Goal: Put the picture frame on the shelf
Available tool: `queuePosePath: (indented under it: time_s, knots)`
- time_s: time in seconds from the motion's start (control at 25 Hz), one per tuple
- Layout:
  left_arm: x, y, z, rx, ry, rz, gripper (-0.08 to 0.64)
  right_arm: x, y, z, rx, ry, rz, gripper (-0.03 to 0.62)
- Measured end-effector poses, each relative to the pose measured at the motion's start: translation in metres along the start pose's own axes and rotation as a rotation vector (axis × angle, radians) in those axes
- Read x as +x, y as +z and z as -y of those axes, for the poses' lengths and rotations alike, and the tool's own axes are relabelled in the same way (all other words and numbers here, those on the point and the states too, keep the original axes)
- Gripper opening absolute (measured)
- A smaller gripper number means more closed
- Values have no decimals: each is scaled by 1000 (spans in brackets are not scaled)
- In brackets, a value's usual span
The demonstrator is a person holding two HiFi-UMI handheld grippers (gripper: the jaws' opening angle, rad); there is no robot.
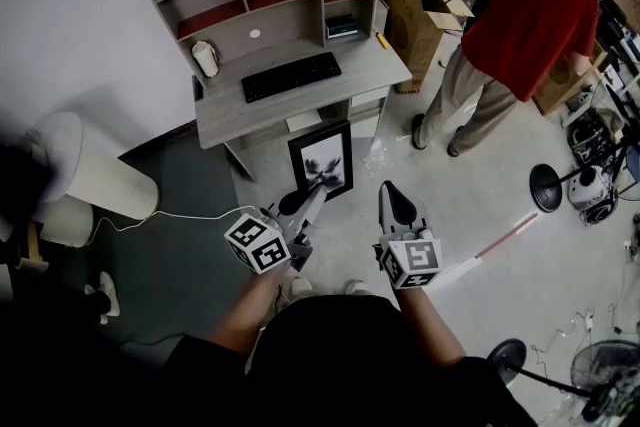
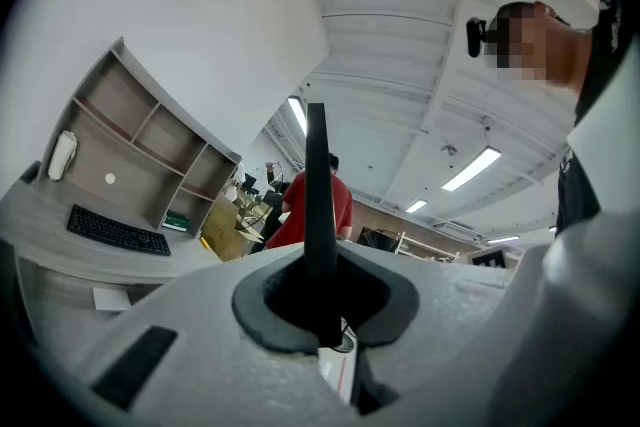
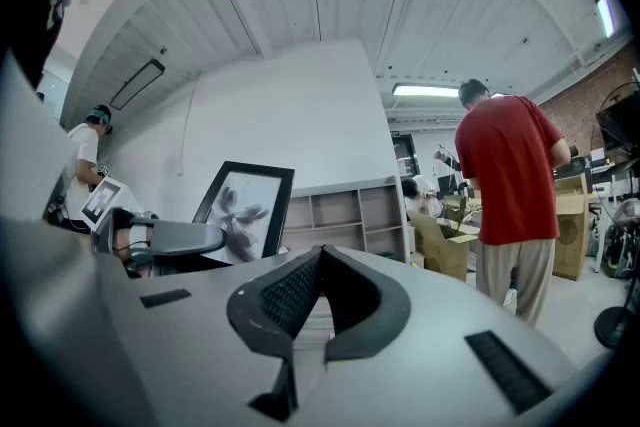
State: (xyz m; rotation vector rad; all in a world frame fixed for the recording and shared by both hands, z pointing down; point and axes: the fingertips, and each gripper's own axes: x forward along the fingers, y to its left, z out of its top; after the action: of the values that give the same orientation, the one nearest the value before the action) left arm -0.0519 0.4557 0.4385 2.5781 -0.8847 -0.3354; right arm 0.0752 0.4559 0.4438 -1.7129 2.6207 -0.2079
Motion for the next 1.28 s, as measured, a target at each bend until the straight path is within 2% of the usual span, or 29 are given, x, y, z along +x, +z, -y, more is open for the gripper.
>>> queuePosePath:
  time_s: [0.12,0.48,0.64,0.8,0.96,1.16,1.28]
  knots:
    - [7,-2,2,-17,27,2,31,-1,1,11,21,12,6,12]
    - [31,-20,-3,0,125,16,31,6,-3,56,21,76,2,14]
    - [36,-26,-16,-11,163,24,31,15,-19,73,25,89,-27,14]
    - [45,-33,-35,-36,180,16,31,30,-33,89,48,72,-53,14]
    - [61,-32,-64,-46,150,19,31,61,-43,99,46,59,-61,14]
    - [96,-16,-115,-83,137,-1,31,117,-38,110,38,44,-89,14]
    - [115,-1,-155,-78,120,-11,31,164,-32,113,32,33,-92,14]
